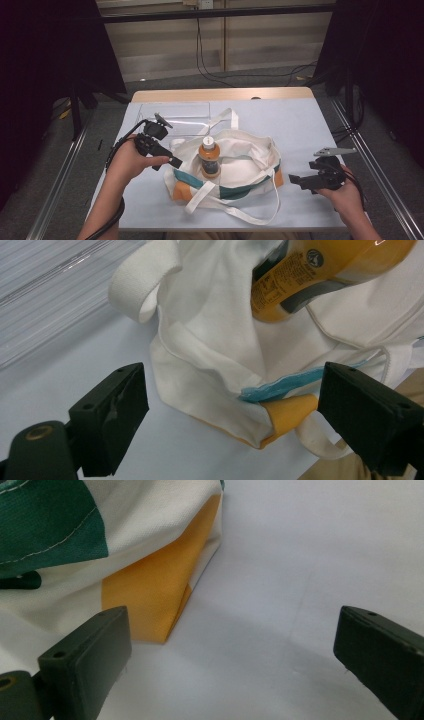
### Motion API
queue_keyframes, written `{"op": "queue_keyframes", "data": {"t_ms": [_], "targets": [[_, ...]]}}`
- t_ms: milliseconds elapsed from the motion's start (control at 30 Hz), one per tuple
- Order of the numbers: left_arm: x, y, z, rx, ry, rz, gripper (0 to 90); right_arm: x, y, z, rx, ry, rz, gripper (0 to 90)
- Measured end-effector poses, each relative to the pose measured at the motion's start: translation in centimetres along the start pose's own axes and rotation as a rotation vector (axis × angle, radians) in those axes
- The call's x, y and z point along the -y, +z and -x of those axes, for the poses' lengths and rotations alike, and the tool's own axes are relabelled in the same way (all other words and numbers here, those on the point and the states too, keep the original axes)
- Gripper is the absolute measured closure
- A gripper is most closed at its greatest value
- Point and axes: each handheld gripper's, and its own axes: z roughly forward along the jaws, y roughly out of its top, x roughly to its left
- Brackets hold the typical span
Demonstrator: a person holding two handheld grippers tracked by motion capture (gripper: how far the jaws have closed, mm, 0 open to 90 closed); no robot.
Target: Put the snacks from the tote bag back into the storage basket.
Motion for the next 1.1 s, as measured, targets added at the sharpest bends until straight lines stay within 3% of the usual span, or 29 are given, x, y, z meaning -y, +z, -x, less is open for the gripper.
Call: {"op": "queue_keyframes", "data": {"t_ms": [1100], "targets": [[-3.2,1.7,2.4,0.022,0.073,-0.046,17.1,0.0,0.1,-0.1,-0.006,-0.007,0.002,1.9]]}}
